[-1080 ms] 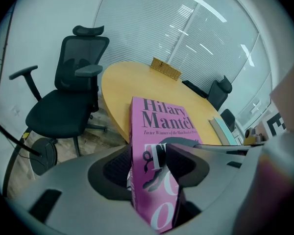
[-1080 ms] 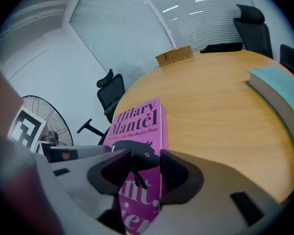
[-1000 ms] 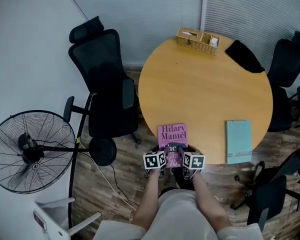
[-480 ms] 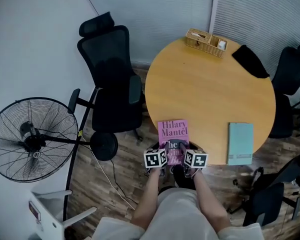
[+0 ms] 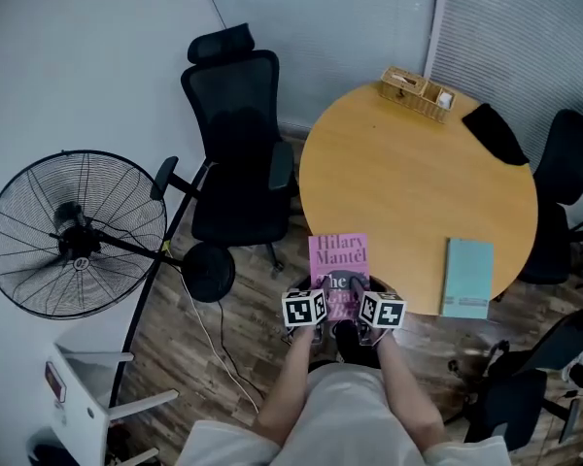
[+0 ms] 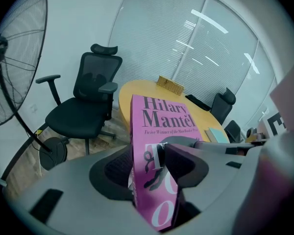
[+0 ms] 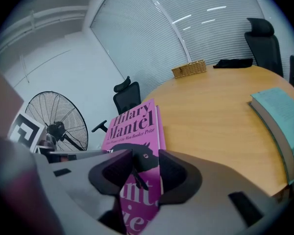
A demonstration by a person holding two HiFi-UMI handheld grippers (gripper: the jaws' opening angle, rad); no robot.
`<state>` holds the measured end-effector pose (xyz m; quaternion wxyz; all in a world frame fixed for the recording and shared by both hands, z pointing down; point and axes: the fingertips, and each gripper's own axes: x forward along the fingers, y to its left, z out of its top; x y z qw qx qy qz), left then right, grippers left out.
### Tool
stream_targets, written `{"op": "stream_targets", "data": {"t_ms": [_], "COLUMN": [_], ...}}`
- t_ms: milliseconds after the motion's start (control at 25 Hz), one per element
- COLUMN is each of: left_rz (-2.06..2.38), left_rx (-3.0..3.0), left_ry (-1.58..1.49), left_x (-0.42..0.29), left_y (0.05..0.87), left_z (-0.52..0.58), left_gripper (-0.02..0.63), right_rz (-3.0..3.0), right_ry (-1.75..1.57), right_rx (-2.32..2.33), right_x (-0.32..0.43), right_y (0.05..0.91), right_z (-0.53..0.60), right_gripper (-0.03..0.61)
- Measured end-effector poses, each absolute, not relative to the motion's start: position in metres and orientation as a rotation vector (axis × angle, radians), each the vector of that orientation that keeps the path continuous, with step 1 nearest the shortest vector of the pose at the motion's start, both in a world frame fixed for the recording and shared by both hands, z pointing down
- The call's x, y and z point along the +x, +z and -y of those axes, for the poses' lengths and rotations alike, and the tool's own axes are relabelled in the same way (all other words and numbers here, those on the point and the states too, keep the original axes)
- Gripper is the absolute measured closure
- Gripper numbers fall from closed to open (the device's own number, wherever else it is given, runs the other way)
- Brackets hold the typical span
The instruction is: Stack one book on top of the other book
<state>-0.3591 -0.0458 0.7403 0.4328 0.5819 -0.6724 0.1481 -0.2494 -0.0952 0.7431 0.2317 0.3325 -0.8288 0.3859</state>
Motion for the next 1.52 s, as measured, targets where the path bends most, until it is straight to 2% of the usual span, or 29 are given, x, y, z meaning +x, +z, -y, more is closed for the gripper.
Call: {"op": "stream_targets", "data": {"t_ms": [840, 1520], "left_rz": [1.626, 1.516], "left_rx": [1.563, 1.668], "left_ry": [0.341, 0.455], "left_x": [-0.245, -0.131], "left_y": [0.714, 0.713], "left_z": [-0.013, 0.063], "left_gripper": [0.393, 0.397], "right_rz": [2.313, 2.246], "right_ry": [0.974, 1.081], "right_rx": [1.048, 1.198], "right_x": [-0.132, -0.013], "right_y": [0.711, 0.715], "right_z": [0.029, 0.091], "right_gripper": [0.407, 0.405]}}
